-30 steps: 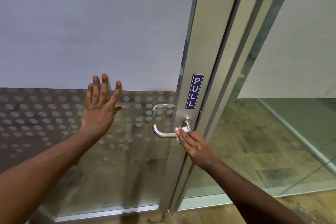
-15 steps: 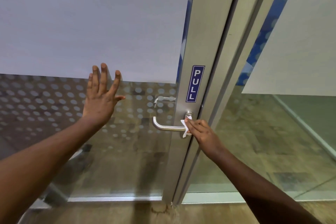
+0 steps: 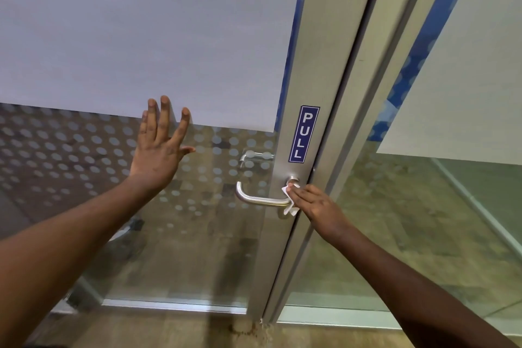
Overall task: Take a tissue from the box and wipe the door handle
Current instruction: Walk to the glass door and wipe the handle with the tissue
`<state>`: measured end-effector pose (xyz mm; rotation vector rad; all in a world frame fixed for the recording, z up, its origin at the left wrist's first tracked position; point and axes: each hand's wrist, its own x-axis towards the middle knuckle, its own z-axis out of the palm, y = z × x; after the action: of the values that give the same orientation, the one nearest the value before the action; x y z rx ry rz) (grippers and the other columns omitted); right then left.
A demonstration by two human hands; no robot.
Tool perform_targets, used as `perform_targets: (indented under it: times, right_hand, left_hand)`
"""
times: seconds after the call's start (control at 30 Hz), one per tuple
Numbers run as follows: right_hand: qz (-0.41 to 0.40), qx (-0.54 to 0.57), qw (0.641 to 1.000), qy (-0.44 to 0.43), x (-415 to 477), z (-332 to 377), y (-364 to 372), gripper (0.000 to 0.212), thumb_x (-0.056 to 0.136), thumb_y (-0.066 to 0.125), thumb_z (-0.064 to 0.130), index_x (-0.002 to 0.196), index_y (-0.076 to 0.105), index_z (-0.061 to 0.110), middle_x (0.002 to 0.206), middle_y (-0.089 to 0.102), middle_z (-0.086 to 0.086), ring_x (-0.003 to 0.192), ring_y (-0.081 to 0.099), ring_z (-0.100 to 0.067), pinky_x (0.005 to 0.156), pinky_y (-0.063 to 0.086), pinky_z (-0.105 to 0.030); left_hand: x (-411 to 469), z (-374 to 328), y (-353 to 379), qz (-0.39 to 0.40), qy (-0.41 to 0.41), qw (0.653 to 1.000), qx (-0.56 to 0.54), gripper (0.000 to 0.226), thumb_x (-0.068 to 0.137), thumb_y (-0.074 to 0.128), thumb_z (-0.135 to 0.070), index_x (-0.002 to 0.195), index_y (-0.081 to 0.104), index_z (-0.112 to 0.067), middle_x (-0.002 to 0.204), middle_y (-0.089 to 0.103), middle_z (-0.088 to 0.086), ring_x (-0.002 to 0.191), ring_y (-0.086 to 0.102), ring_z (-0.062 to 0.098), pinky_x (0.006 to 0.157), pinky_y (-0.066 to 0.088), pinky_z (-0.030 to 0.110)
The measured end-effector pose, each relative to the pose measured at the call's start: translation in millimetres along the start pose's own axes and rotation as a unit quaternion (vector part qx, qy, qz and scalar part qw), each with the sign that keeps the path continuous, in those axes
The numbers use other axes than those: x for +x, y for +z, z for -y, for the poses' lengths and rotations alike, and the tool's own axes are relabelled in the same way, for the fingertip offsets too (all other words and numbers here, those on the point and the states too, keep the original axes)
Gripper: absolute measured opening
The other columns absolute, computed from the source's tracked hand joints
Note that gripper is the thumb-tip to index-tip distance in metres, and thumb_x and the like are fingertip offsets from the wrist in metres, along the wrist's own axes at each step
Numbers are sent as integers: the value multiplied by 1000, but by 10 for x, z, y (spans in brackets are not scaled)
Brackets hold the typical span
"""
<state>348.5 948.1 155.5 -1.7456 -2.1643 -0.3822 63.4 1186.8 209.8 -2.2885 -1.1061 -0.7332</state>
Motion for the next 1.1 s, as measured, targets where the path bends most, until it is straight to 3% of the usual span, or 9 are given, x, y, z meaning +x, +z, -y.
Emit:
perform_targets:
  times: [0.13, 0.27, 0.37, 0.53, 0.73, 0.9, 1.1]
  right_hand:
    - [-11, 12, 1000, 0, 21, 23, 15, 47, 84, 60, -11, 130, 54, 1, 130, 61, -12, 118, 57, -25, 101, 47, -39]
    - [-33, 47, 998, 22, 4, 171, 60, 50, 81, 64, -13, 129, 55, -1, 124, 64, -13, 108, 51, -24, 96, 46, -31]
    - [-55, 42, 997, 42, 101, 400, 168, 48, 77, 69, -8, 124, 58, -3, 114, 69, -11, 94, 58, -29, 89, 49, -29]
    - [-100, 13, 984, 145, 229, 701, 342, 48, 70, 77, -3, 115, 65, 1, 97, 72, -6, 94, 56, -21, 89, 30, -27]
    - [-46, -57, 985, 158, 284, 810, 333, 56, 64, 77, -3, 118, 62, 6, 101, 70, -2, 90, 65, -20, 90, 48, -33]
    - [13, -74, 983, 165, 415, 905, 344, 55, 82, 68, 3, 133, 48, -1, 108, 65, -9, 96, 61, -26, 96, 45, -41]
    - [64, -62, 979, 185, 628, 1143, 375, 58, 88, 51, -2, 142, 31, -1, 112, 58, -11, 104, 53, -27, 100, 38, -43]
  left_hand:
    - [-5, 20, 16, 0, 2, 1000, 4, 88, 86, 45, -49, 151, -7, -21, 154, -29, 17, 142, -27, 34, 116, -24, 39]
    - [-1, 18, 31, -3, 2, 1000, 11, 88, 86, 44, -50, 151, -7, -20, 153, -31, 16, 143, -25, 34, 116, -24, 39]
    - [-4, 23, 36, -4, 3, 1000, 7, 88, 86, 44, -50, 151, -6, -20, 154, -30, 17, 144, -23, 35, 116, -23, 39]
    - [-5, 7, 27, -8, 0, 1000, 8, 87, 85, 43, -51, 151, -6, -20, 154, -29, 16, 144, -24, 33, 116, -22, 39]
    - [-12, -4, -25, -14, 2, 1000, 12, 86, 86, 40, -51, 151, -6, -19, 153, -32, 16, 142, -29, 32, 116, -24, 38]
    - [-22, -14, -60, 1, -7, 1000, 17, 86, 86, 39, -53, 151, -8, -20, 157, -21, 18, 141, -31, 30, 115, -25, 38]
    - [-31, 1, -89, 15, 0, 1000, 20, 94, 81, 43, -57, 151, -8, -20, 157, -12, 20, 141, -30, 31, 113, -28, 38]
